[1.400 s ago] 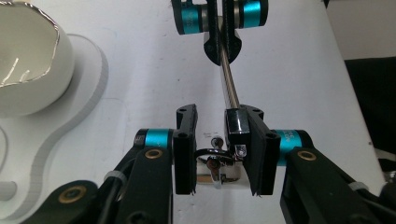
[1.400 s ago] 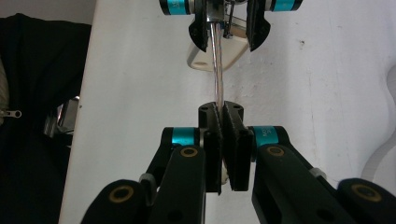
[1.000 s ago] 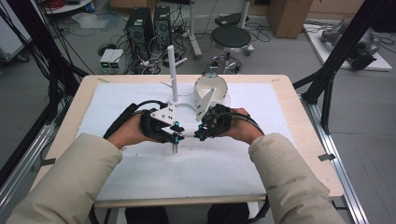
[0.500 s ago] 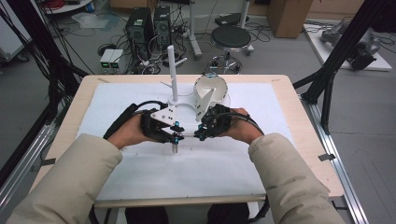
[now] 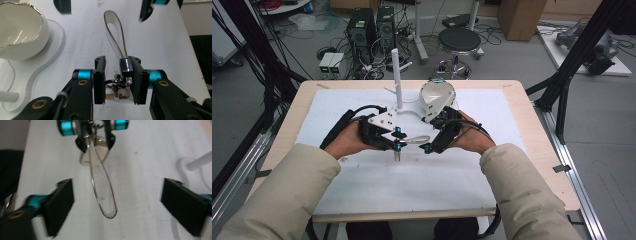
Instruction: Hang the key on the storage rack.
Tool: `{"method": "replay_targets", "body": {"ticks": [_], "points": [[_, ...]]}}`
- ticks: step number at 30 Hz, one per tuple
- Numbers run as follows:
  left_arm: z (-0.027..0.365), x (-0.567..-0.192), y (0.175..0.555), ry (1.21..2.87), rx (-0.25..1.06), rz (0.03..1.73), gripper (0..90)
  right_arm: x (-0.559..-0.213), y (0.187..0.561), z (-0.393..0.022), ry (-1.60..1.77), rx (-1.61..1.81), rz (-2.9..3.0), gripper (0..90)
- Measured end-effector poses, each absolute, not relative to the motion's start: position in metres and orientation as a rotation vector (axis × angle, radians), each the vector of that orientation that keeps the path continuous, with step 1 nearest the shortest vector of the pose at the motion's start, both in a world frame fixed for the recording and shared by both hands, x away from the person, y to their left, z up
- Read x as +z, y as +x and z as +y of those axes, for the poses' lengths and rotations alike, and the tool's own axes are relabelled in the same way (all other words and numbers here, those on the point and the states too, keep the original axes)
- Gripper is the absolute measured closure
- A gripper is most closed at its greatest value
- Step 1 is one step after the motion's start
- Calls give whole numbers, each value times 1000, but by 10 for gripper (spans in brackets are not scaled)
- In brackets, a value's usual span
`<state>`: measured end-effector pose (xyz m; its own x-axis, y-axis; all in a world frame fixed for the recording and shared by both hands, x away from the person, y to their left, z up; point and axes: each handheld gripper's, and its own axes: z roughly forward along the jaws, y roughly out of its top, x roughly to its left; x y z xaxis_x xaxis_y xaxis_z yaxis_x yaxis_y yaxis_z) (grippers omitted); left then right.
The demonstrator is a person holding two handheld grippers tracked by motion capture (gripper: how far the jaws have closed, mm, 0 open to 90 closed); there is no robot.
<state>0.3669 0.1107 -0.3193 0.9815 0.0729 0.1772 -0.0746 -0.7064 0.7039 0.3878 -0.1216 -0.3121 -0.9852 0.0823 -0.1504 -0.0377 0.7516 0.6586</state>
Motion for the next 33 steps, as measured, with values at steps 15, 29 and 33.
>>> {"method": "replay_targets", "body": {"ticks": [15,29,33], "points": [[141,-310,383,2209,361,256,684,-313,385,-200,379,1432,2496,6],[163,-303,397,2026,495,498,684,-351,365,-280,669,1490,2204,6],[165,-302,399,1981,551,544,684,-357,362,-290,706,1488,2170,6]]}}
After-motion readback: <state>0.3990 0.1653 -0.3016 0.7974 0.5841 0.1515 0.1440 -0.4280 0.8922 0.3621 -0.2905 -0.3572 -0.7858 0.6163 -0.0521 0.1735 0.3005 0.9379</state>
